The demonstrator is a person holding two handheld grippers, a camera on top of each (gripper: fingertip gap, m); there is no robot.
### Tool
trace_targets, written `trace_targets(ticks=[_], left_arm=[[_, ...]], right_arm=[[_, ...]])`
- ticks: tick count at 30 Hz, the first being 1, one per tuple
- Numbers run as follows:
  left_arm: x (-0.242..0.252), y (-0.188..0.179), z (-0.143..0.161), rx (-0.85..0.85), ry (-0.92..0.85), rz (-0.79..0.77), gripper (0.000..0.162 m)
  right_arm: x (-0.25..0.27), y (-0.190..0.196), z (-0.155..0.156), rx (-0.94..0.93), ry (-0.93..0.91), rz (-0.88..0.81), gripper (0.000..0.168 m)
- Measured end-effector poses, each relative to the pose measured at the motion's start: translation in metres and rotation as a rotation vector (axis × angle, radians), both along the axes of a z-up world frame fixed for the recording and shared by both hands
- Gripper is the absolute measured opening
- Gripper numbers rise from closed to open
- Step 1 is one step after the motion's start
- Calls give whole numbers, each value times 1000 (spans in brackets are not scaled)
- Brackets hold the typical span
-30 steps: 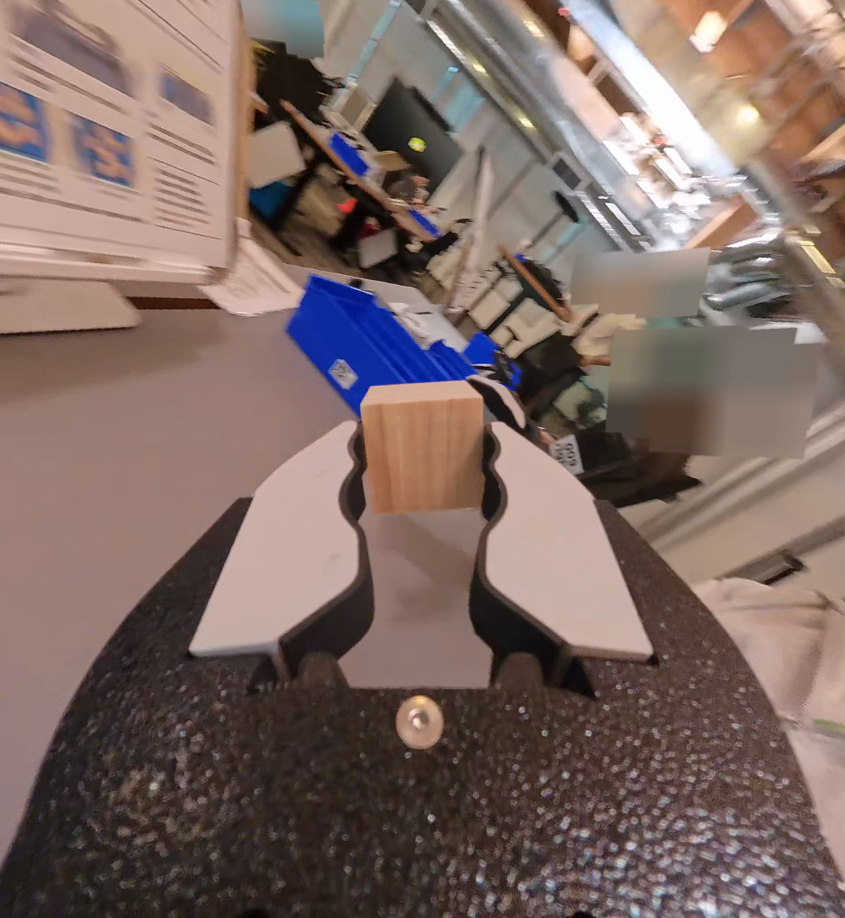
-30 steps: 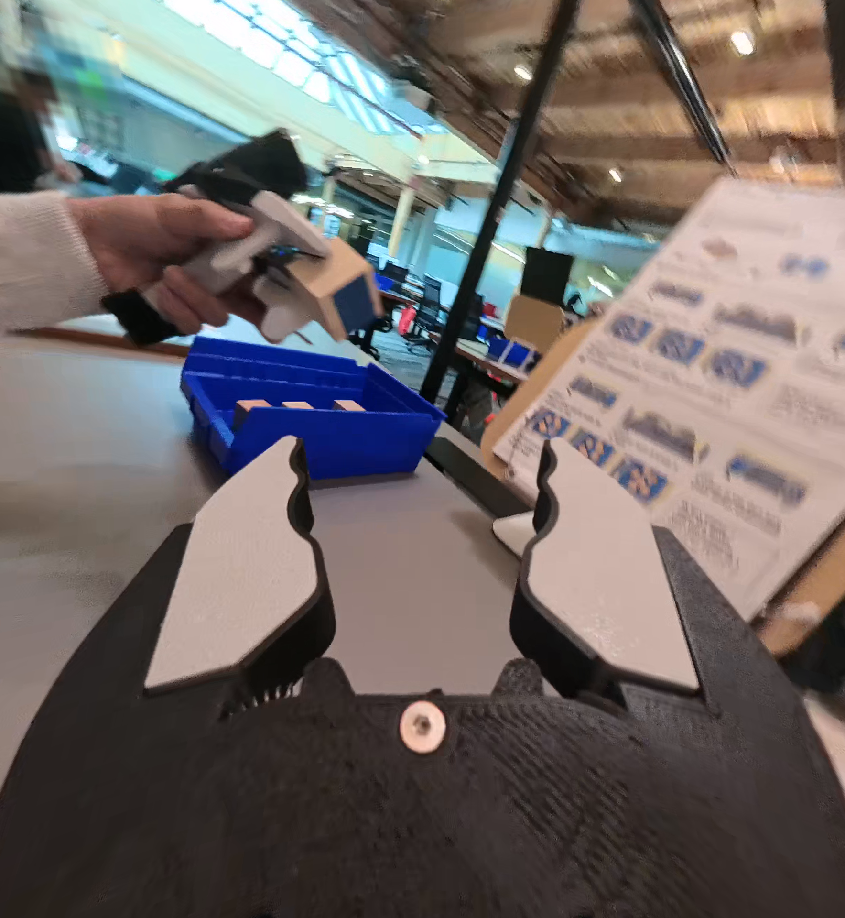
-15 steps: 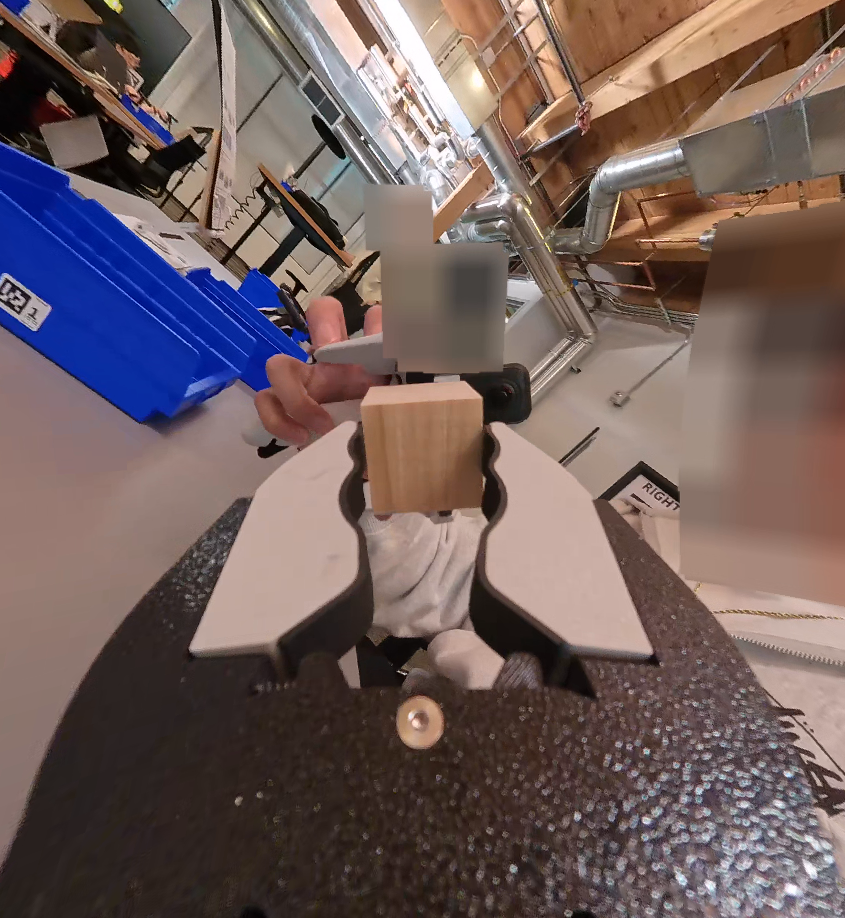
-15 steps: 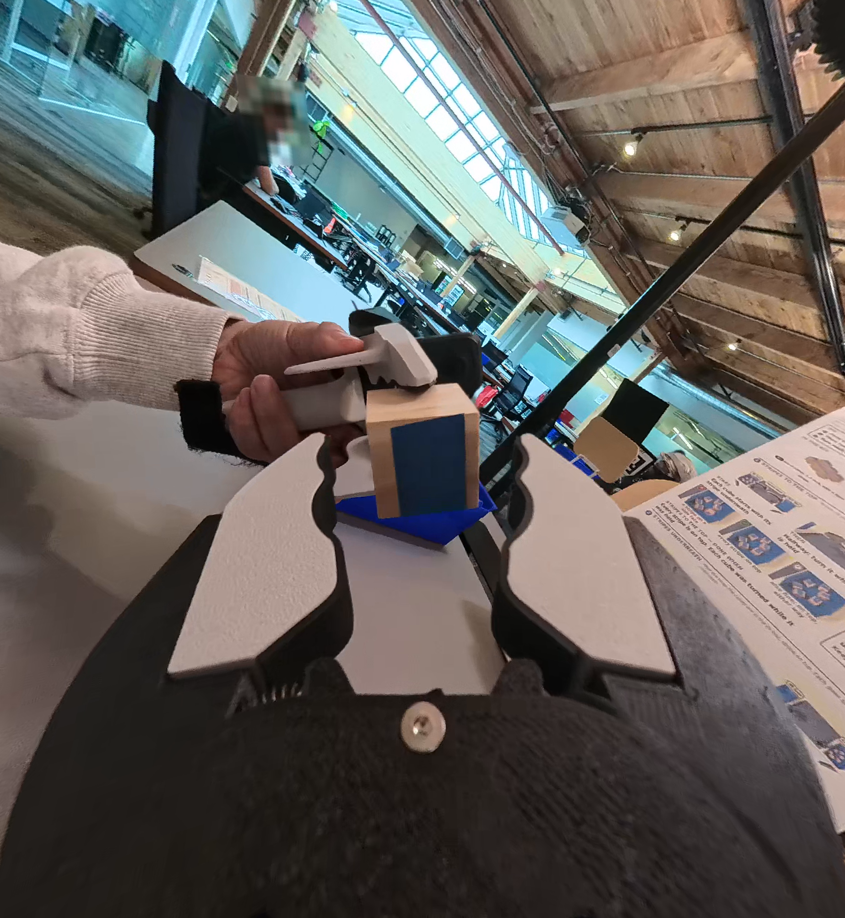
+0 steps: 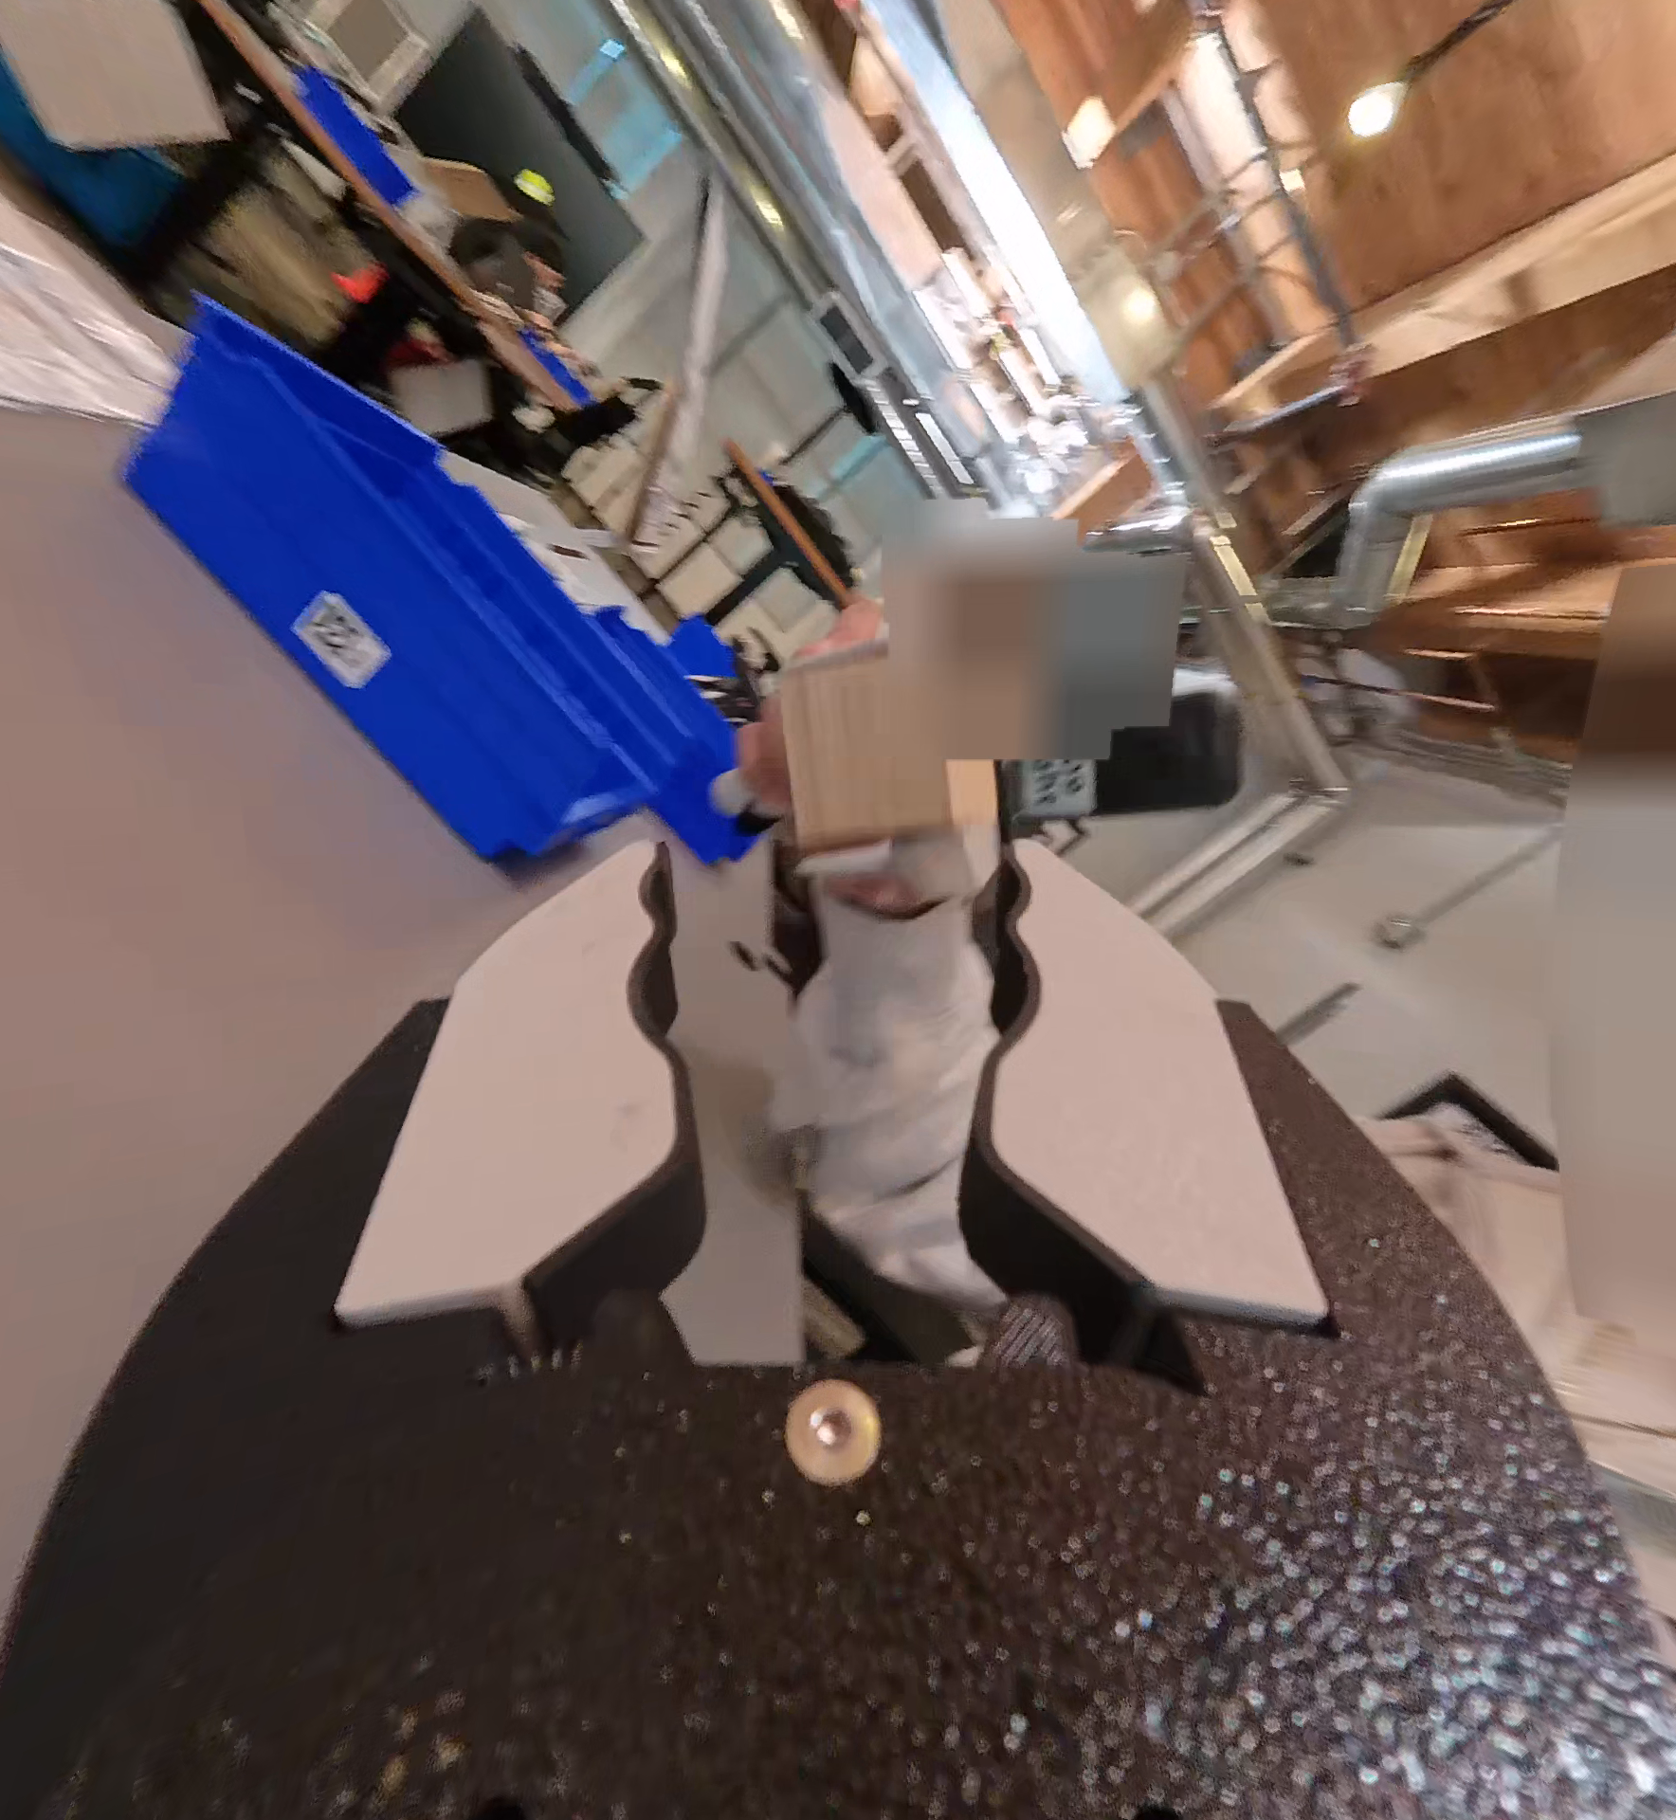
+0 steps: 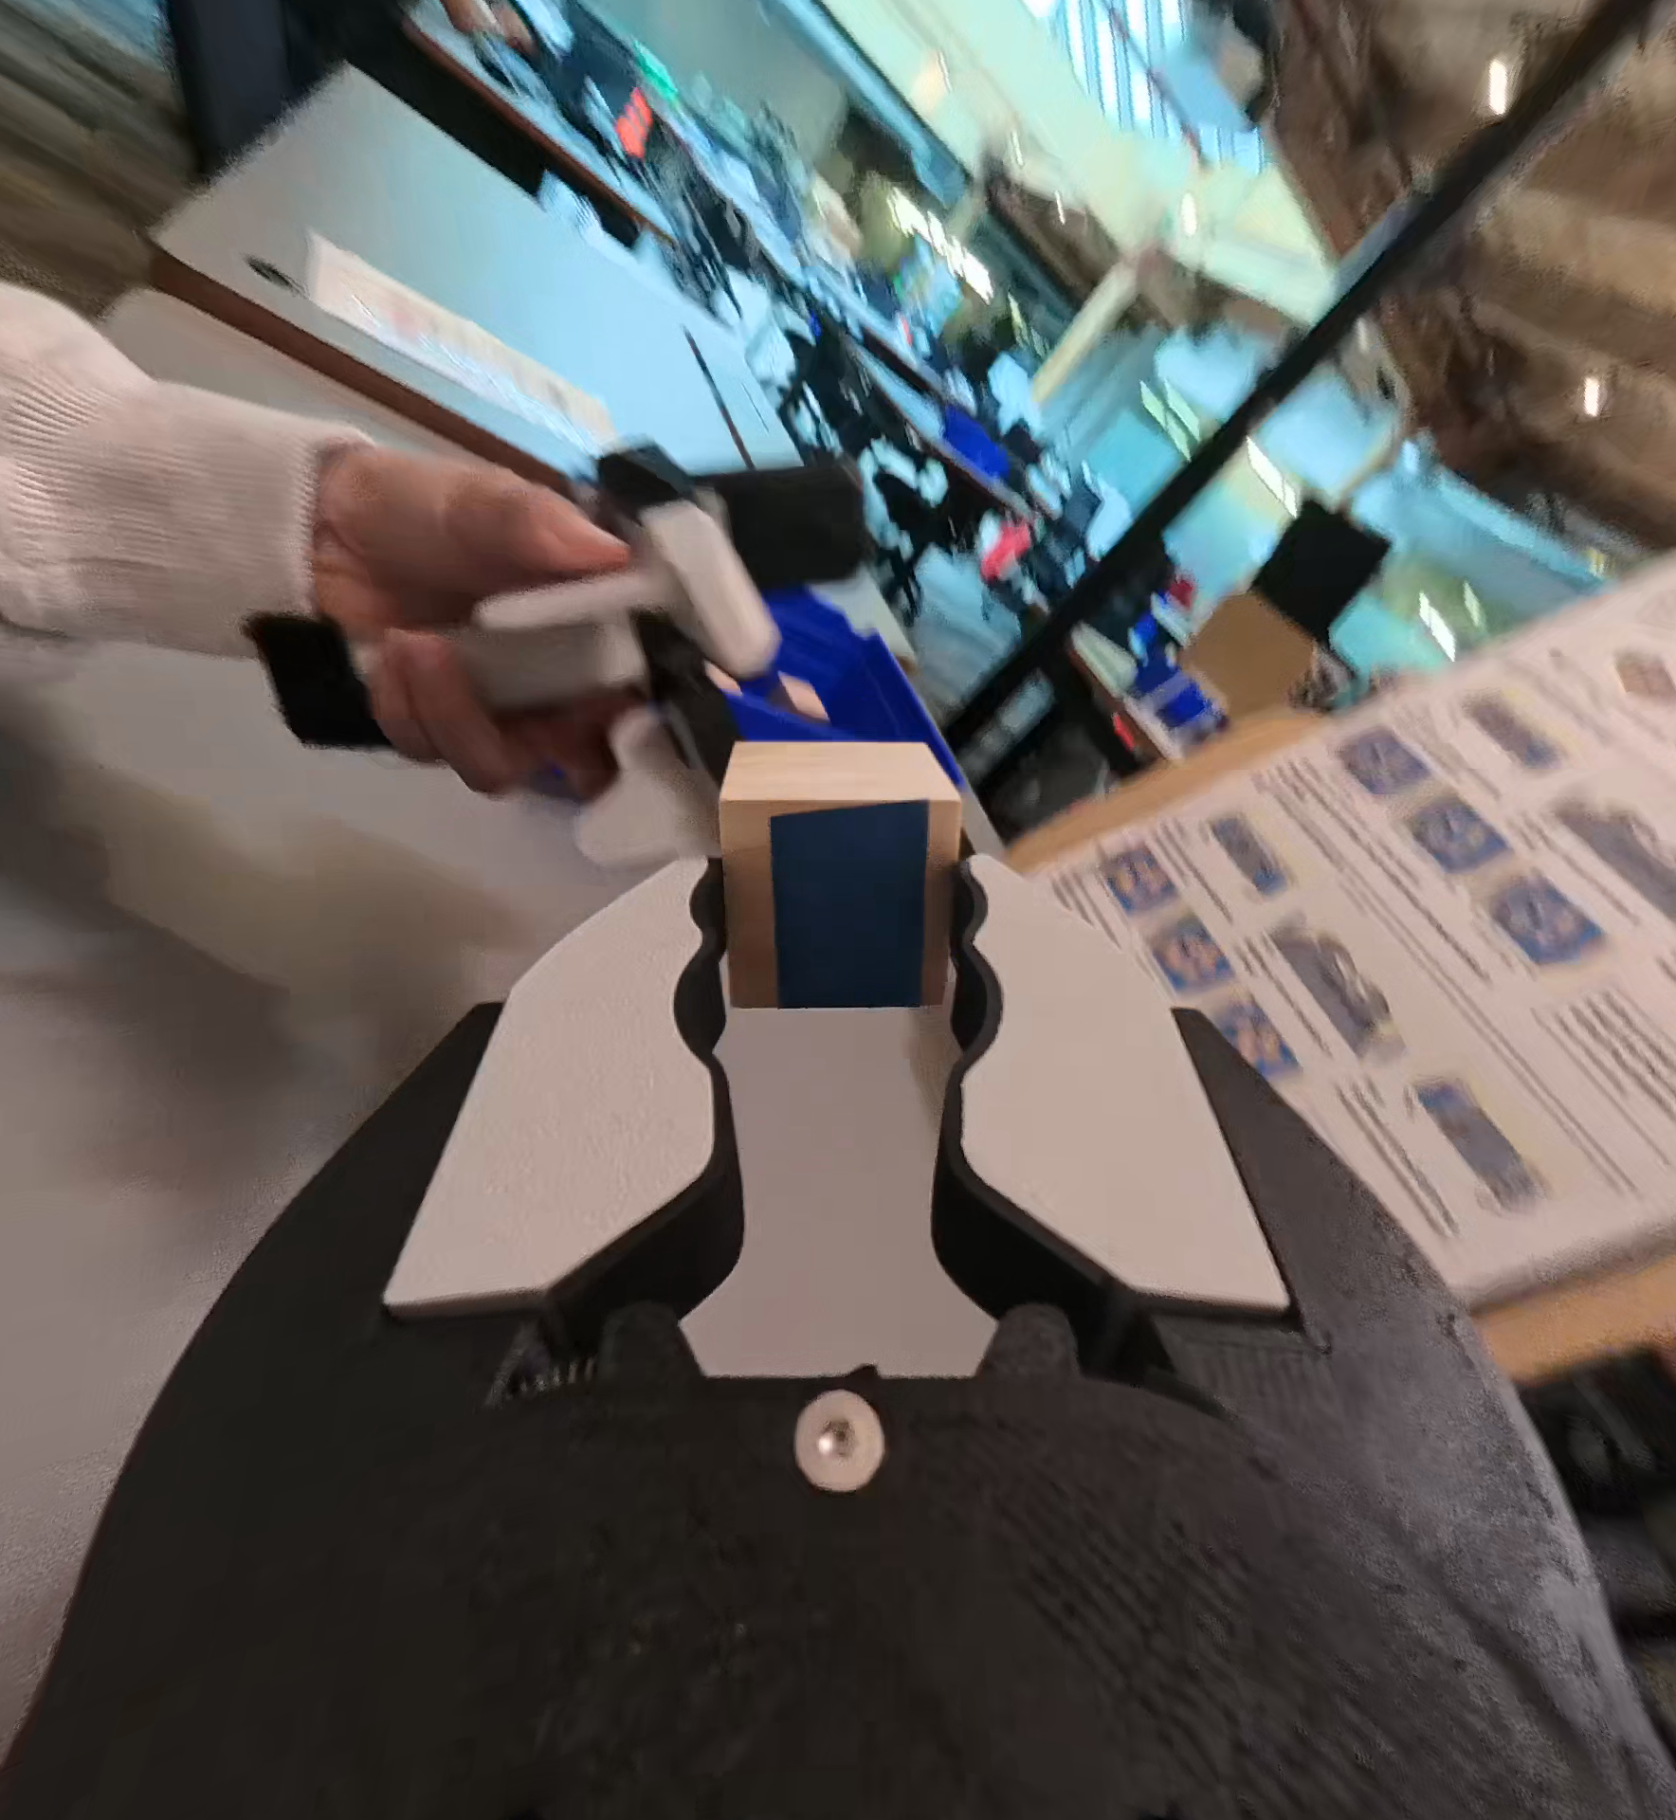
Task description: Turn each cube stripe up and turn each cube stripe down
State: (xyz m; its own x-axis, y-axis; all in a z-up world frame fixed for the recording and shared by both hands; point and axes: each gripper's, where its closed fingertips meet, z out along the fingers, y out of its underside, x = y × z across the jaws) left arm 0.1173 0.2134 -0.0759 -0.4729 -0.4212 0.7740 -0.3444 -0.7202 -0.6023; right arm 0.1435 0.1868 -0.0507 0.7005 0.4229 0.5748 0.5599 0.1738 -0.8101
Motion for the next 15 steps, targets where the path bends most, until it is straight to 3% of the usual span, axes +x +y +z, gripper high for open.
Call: trace_targets(ticks=[1, 5, 7, 10, 15], left_arm=[[1, 5, -4, 42, 16, 38, 61], [4, 27, -34, 258, 138, 204, 61], [6, 37, -48, 361, 193, 282, 60], [9, 45, -64, 491, 260, 346, 60], [10, 60, -85, 673, 353, 425, 58]], right_arm=[[24, -2, 3, -46, 0, -63, 44], [165, -19, 12, -250, 39, -432, 44], [259, -33, 7, -371, 135, -746, 44], [357, -59, -34, -631, 280, -1055, 44], [426, -66, -121, -1021, 315, -1215, 45]])
